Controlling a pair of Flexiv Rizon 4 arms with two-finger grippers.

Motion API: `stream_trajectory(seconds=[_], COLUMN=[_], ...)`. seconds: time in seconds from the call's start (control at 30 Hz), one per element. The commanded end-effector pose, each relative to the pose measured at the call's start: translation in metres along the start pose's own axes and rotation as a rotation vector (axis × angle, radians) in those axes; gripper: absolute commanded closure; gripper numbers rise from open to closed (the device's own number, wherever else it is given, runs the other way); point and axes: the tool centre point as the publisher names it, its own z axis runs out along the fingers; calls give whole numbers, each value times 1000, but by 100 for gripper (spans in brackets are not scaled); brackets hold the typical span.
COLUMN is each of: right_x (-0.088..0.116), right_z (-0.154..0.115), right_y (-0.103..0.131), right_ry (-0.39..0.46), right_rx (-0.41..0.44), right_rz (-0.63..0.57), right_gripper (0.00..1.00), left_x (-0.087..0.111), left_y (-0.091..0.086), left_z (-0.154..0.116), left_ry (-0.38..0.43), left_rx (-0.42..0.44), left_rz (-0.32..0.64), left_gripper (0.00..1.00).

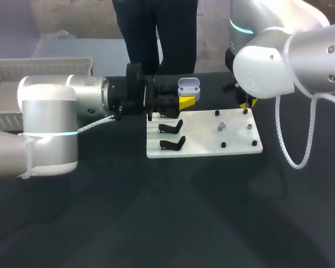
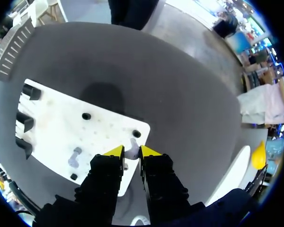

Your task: Pick up each earbud case from the left stands, insert the matching earbuds, close the lid, and place the case in the box.

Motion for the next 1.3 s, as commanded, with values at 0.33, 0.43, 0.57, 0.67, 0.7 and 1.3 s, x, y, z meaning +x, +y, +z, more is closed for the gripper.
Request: stream_trajectory(seconds=[0.33,0.43,0.57,0.67,0.7,1.3], right_x=[24,29,33,38,40,48], right_z=[-80,-99,-115,-126,-129,-137], right_y=[20,29,32,36,38,46], right_ry=[-9,-3,4,-5,-8,-8], right_rx=[5,23,25,17,16,-11], right_rz=[2,8,29,53,57,89], right_gripper=[100,100,100,100,100,100], left_x=[1,1,1,1,1,1], left_y=[-1,-1,-1,-1,-1,-1], left_z=[0,0,0,0,0,0], left_ry=[-4,-4,-4,-4,-4,-4], left_rx=[-4,-4,-4,-4,-4,-4], left_rz=[4,4,4,4,4,4], left_gripper=[100,100,100,100,100,100])
